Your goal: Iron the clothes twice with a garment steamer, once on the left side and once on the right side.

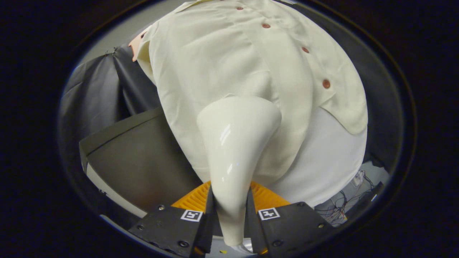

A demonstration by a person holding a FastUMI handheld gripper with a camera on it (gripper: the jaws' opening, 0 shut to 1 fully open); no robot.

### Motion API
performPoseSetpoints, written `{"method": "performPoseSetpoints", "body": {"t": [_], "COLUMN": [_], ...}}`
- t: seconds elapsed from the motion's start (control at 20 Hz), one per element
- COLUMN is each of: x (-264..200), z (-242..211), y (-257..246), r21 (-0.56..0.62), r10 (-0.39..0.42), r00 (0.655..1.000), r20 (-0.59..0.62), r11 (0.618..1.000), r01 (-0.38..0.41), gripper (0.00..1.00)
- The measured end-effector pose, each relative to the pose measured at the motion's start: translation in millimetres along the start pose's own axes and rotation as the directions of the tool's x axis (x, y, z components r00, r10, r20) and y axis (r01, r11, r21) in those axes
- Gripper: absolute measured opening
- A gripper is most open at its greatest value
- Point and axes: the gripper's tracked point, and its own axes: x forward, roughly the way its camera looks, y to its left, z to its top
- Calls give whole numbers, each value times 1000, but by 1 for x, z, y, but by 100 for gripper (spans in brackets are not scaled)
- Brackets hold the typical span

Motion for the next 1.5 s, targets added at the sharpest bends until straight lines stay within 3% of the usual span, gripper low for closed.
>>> {"method": "performPoseSetpoints", "body": {"t": [0.4, 0.65, 0.9, 1.25, 1.5], "x": [-9, -30, -83, -165, -184], "z": [21, 65, 114, 231, 309], "y": [-6, -4, -5, -16, -44], "r21": [71, 53, 13, -37, -16], "r10": [-1, 29, 68, 81, 39], "r00": [998, 1000, 993, 966, 944], "r20": [-58, 0, 95, 244, 329], "r11": [997, 998, 997, 997, 999], "r01": [5, -29, -70, -74, -36], "gripper": [42, 42, 42, 42, 41]}}
